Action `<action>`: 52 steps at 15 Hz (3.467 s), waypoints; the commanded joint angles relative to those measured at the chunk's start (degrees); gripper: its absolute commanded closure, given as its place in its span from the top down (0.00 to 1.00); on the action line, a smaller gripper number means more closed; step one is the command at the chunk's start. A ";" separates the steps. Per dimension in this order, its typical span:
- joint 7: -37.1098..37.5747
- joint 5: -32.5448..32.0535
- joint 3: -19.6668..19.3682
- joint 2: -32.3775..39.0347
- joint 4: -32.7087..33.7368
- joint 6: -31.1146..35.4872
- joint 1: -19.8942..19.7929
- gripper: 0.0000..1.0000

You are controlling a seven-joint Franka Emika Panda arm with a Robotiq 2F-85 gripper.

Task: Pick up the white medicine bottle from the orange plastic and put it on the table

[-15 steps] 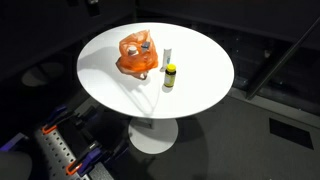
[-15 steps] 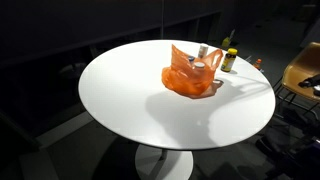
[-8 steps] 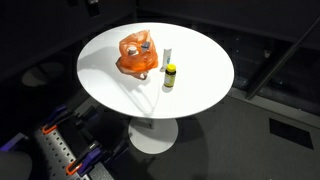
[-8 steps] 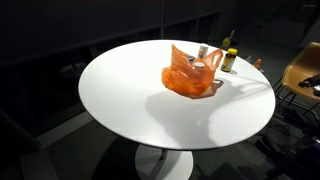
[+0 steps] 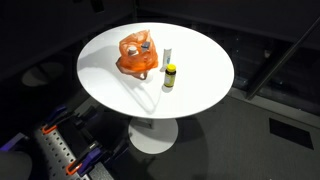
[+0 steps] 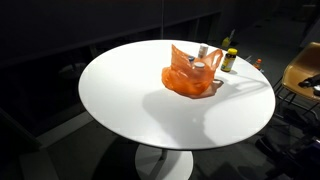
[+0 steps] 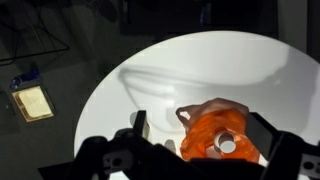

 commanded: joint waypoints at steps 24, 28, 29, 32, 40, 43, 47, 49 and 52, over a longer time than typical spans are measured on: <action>0.63 3.36 0.58 27.93 15.60 12.42 -0.11 1.00; 3.08 3.75 0.97 30.78 17.82 13.80 0.15 1.00; 3.47 4.09 1.17 31.89 18.41 15.14 0.36 1.00; 3.52 3.91 1.87 35.99 20.29 19.66 1.13 1.00; 1.30 5.02 4.22 49.24 25.75 27.03 2.87 1.00; 1.78 4.43 4.71 53.06 28.05 26.86 3.49 1.00; 1.46 4.46 5.17 57.63 31.39 25.84 4.00 1.00; 0.91 4.42 5.44 59.57 32.74 25.73 4.12 1.00; 0.37 4.14 5.77 62.38 34.85 24.77 4.47 1.00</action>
